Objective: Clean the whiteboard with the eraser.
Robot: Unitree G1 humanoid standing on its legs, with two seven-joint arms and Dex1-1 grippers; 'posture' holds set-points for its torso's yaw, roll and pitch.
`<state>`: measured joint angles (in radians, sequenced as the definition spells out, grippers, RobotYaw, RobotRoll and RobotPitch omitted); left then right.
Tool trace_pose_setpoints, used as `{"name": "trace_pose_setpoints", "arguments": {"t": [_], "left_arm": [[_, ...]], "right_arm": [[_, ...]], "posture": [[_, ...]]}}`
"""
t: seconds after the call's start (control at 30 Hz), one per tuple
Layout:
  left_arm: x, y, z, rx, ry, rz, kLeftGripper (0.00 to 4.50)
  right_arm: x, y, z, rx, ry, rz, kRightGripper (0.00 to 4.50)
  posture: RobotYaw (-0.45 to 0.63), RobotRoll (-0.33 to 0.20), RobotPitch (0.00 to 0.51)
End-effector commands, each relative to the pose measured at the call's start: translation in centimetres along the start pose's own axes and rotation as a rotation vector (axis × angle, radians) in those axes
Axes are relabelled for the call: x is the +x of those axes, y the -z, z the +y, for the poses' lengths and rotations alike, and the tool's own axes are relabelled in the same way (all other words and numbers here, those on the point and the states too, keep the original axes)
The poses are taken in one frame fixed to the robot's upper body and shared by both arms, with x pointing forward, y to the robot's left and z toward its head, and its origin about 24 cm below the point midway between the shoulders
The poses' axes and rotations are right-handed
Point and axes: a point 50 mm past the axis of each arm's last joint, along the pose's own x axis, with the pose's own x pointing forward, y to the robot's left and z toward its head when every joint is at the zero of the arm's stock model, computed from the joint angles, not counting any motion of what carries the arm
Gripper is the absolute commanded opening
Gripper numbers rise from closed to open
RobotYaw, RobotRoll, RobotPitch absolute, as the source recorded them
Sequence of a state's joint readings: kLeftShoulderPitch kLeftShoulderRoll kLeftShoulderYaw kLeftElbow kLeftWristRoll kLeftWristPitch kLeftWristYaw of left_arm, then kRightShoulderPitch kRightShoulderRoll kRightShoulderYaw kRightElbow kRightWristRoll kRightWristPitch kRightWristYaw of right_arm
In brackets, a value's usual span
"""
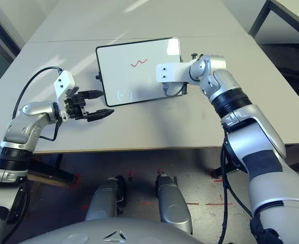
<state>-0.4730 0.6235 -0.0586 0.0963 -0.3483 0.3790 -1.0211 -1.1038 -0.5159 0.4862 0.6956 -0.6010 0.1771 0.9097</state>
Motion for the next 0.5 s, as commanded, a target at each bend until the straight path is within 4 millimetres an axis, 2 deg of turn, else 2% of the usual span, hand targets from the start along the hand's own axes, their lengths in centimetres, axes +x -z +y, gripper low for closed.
{"name": "trace_pose_setpoints", "arguments": {"t": [0.03, 0.23, 0.5], "left_arm": [[0.0, 0.0, 0.2, 0.011, -0.006, 0.013, 4.5], [0.0, 0.0, 0.1, 0.01, -0.01, 0.01, 4.5], [-0.1, 0.1, 0.0, 0.008, -0.014, 0.009, 4.5]], "right_arm": [[0.1, -0.1, -0.3, 0.02, 0.014, -0.005, 0.32], [0.7, 0.0, -0.2, 0.001, 0.004, 0.012, 0.32], [1.5, -1.9, 0.2, -0.031, -0.02, -0.038, 0.32]], "posture": [[-0.13, 0.0, 0.139], [-0.13, 0.0, 0.138], [-0.12, 0.0, 0.141]]}}
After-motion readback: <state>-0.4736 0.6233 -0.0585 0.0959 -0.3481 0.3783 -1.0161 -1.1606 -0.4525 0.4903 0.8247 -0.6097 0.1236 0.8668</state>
